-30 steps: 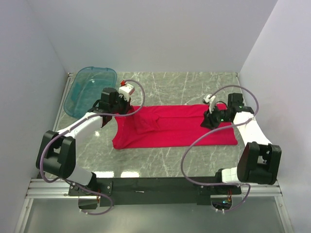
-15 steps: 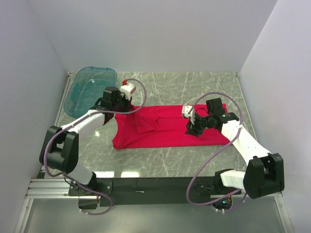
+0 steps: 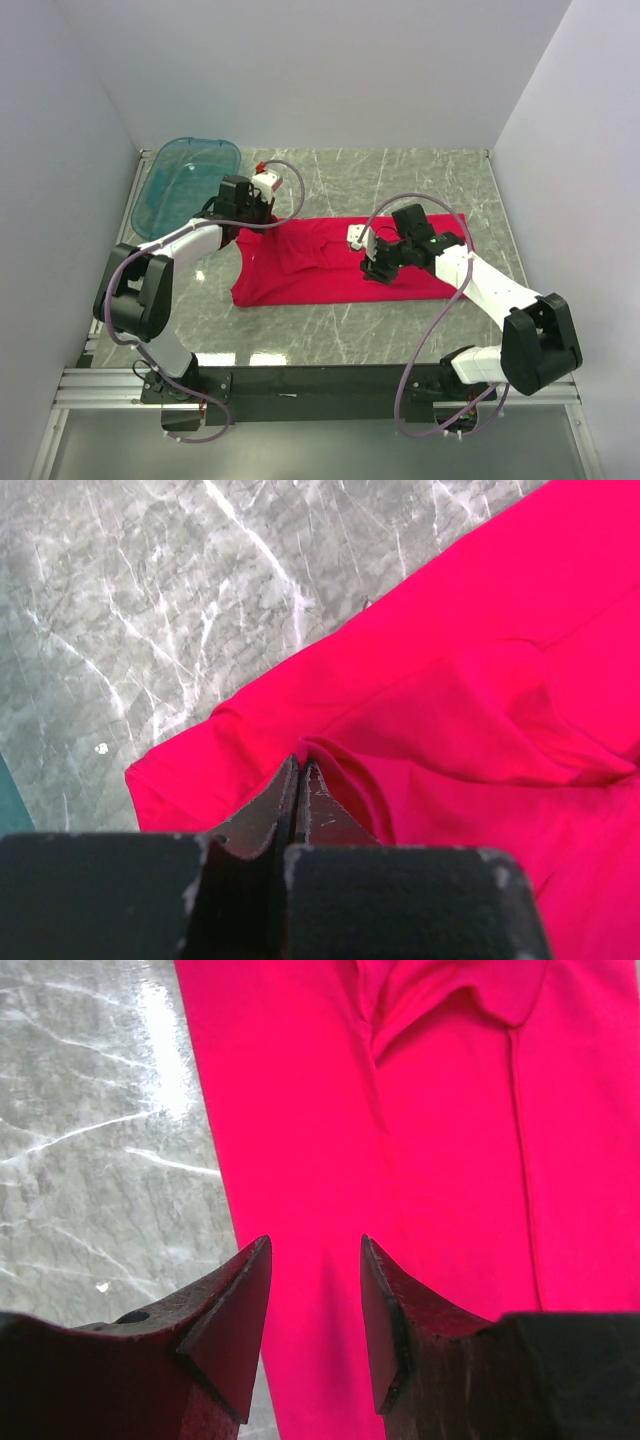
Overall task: Fold and stack the t-shirts
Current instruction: Fold the tshirt
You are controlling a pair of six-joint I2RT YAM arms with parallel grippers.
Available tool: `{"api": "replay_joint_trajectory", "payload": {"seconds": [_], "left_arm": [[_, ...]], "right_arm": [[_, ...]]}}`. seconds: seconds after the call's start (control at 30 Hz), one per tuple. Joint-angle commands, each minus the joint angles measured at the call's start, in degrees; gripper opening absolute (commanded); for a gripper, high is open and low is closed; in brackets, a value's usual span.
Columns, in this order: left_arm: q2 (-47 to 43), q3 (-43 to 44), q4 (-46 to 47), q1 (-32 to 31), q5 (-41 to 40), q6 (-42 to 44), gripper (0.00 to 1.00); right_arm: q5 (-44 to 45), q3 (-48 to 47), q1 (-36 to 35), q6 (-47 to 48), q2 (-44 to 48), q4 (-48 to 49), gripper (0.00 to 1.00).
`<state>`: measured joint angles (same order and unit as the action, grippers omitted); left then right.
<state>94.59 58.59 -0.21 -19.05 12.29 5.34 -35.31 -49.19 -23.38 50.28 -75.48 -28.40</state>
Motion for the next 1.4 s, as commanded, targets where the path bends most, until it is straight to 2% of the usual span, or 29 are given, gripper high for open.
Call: {"api": "replay_joint_trajectory", "payload": {"seconds": [0.0,1.1,1.33,1.37], "left_arm": [[-0.4,2.4,2.4,0.2,1.6,0.7,0.01],[8.1,8.6,0.6,0.2,1.1,1.2,0.01],[9.4,9.4,0.6,0.2,0.5,0.5,0.04],[9.6,9.6,0.6,0.2,0.5,0.2,0.07]], "right_arm": [[1.8,-2.5,-1.3,-1.7,-0.5,2.9,0.48],[10.5,-7.1,-12.1,-3.0,-8.0,4.9,0.48],[11.9,-8.5,-14.1,-2.9,-9.4,4.5,0.48],[12.1,-8.7,-14.5,-2.8,-9.8,4.5,0.48]]}}
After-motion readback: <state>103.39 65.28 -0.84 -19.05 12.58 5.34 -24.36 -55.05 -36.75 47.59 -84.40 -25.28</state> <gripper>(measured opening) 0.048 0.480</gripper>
